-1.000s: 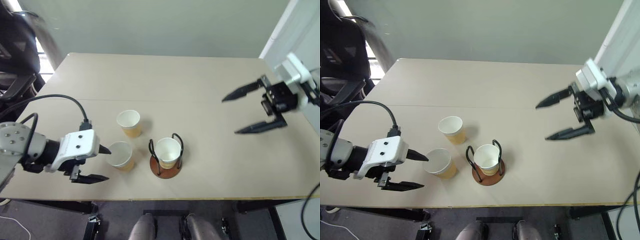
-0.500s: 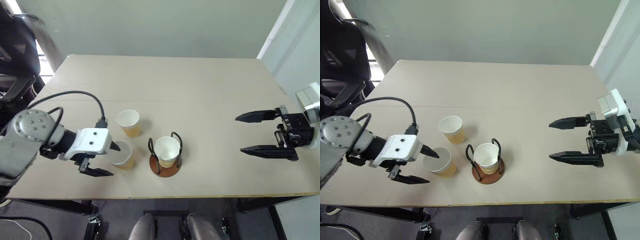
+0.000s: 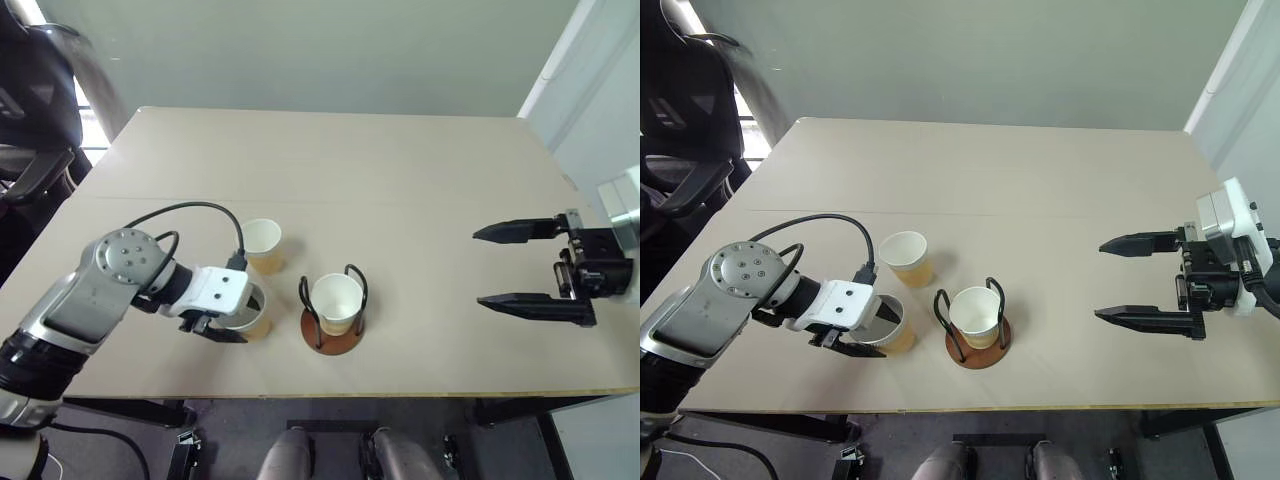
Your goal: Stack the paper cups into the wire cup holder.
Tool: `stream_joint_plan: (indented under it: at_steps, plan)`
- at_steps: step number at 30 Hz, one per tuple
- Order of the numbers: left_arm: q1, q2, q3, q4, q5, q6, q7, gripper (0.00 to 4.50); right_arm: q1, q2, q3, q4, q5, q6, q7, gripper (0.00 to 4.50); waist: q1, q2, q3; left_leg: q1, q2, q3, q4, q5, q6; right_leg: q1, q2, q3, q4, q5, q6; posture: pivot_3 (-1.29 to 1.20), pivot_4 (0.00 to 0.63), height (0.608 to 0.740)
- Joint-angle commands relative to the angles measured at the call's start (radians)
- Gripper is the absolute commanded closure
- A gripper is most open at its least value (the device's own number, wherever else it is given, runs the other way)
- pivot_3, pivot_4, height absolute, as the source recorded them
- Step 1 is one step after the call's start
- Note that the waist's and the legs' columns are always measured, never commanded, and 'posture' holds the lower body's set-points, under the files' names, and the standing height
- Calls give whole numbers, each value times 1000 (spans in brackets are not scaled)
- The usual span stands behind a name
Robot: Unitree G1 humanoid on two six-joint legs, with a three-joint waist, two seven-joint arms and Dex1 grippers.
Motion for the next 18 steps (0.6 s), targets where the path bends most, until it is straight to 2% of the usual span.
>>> stream_joint_plan:
  at_steps: [1,5,13,18]
  plan:
    - [-20,-6,11,4,10,-22,-14,2990,2,-18,-44,-14,2,3,-3,0,0,0,0,0,0,0,0,0,0,0,0,0,0,0,0,0,150,740]
    - [-21,-13,15,12,10,-29,-25,4382,37,-12,-89,-3,10,8,10,0,1,0,0,-1,0,0,1,0,1,0,0,0,0,0,1,0,150,740]
    - [-42,-16,36,-9,-44,5,-67,4449,76,50,-210,2,70,5,-21,0,2,0,0,-1,0,0,2,0,1,0,0,0,0,0,2,0,150,740]
    - [-214,75,68,-61,-343,191,-108,4449,85,54,-295,-8,149,39,-28,0,5,-2,0,-3,-1,-1,4,1,3,0,0,0,0,1,3,0,150,740]
